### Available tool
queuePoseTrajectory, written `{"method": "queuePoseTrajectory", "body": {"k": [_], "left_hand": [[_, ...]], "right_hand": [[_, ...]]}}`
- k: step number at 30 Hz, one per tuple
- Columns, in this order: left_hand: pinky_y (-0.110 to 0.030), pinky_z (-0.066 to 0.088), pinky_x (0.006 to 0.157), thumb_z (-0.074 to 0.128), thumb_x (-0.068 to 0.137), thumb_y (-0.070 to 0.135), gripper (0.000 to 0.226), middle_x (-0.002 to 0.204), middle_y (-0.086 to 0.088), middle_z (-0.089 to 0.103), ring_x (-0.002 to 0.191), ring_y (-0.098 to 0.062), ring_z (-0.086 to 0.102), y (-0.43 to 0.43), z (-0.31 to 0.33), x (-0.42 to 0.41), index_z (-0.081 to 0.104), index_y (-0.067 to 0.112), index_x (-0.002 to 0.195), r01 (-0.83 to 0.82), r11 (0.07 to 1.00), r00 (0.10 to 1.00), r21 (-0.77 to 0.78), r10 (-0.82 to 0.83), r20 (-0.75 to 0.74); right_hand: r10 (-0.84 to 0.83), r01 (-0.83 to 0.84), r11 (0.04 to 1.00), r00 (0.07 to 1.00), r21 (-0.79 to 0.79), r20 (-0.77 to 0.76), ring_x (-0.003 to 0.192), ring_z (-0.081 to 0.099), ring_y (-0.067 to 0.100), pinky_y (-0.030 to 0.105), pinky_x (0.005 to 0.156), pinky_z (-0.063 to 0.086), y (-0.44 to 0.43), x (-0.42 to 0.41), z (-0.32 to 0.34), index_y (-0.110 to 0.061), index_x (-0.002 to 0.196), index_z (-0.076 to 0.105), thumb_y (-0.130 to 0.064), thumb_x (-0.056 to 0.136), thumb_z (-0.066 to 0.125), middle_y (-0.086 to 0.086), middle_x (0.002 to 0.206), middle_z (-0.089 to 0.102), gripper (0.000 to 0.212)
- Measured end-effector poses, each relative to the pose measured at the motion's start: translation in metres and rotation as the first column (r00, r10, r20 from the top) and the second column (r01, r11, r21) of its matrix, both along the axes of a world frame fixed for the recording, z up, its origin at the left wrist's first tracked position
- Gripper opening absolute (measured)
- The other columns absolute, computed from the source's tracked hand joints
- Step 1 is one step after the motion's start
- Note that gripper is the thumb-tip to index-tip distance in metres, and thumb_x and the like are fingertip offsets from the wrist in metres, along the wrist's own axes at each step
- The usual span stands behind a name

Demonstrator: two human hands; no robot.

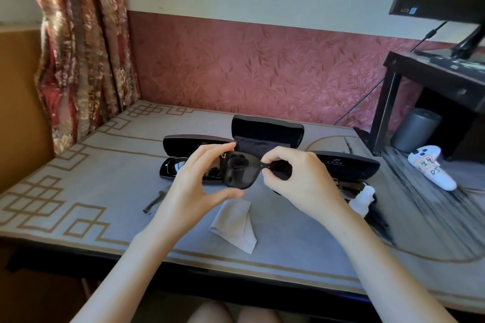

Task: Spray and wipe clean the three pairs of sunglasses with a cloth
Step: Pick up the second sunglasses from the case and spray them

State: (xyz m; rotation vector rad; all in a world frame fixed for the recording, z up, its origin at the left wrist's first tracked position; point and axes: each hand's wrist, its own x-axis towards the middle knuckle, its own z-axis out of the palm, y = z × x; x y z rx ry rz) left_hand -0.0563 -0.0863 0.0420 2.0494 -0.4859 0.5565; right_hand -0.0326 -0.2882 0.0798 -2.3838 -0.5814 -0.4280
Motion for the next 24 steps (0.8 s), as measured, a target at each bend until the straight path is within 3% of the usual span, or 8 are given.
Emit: {"method": "queuePoseTrajectory", "body": {"k": [3, 9, 14, 24], "left_hand": [[-0.007, 0.036, 0.1, 0.079, 0.068, 0.032, 0.07, 0.123, 0.018, 0.055, 0.118, 0.006, 0.049, 0.001, 0.002, -0.006, 0.052, 0.028, 0.132, 0.013, 1.0, 1.0, 0.009, -0.013, 0.012], [-0.002, 0.034, 0.095, 0.081, 0.061, 0.041, 0.071, 0.121, 0.024, 0.057, 0.116, 0.011, 0.05, 0.005, 0.004, -0.015, 0.053, 0.035, 0.127, 0.029, 1.0, 0.999, -0.006, -0.029, -0.021], [-0.004, 0.036, 0.094, 0.081, 0.062, 0.04, 0.064, 0.12, 0.024, 0.058, 0.114, 0.006, 0.054, 0.003, 0.003, -0.019, 0.056, 0.036, 0.121, 0.018, 0.998, 0.999, -0.066, -0.02, -0.032], [-0.009, 0.039, 0.099, 0.078, 0.062, 0.052, 0.066, 0.119, 0.019, 0.06, 0.115, -0.002, 0.057, 0.011, 0.003, -0.017, 0.055, 0.037, 0.122, 0.038, 0.999, 0.999, 0.004, -0.038, 0.001]], "right_hand": [[0.042, -0.039, 0.997, 0.998, 0.068, -0.048, 0.081, 0.062, 0.001, 0.022, 0.076, 0.048, -0.002, -0.005, 0.004, -0.034, 0.083, 0.065, -0.021, 0.083, 0.068, -0.022, 0.084, 0.067, 0.014], [0.048, -0.045, 0.998, 0.997, 0.054, -0.06, 0.082, 0.061, -0.002, 0.018, 0.077, 0.047, -0.001, -0.013, 0.005, -0.032, 0.087, 0.068, -0.022, 0.085, 0.068, -0.028, 0.083, 0.065, 0.01], [0.055, -0.053, 0.998, 0.997, 0.047, -0.05, 0.084, 0.058, -0.007, 0.01, 0.073, 0.042, 0.0, -0.016, 0.005, -0.031, 0.089, 0.069, -0.022, 0.085, 0.068, -0.034, 0.08, 0.061, 0.01], [0.069, -0.06, 0.994, 0.993, 0.093, -0.093, 0.086, 0.061, -0.002, 0.024, 0.082, 0.049, 0.002, -0.019, 0.007, -0.033, 0.086, 0.068, -0.021, 0.085, 0.068, -0.031, 0.082, 0.064, 0.012]]}}
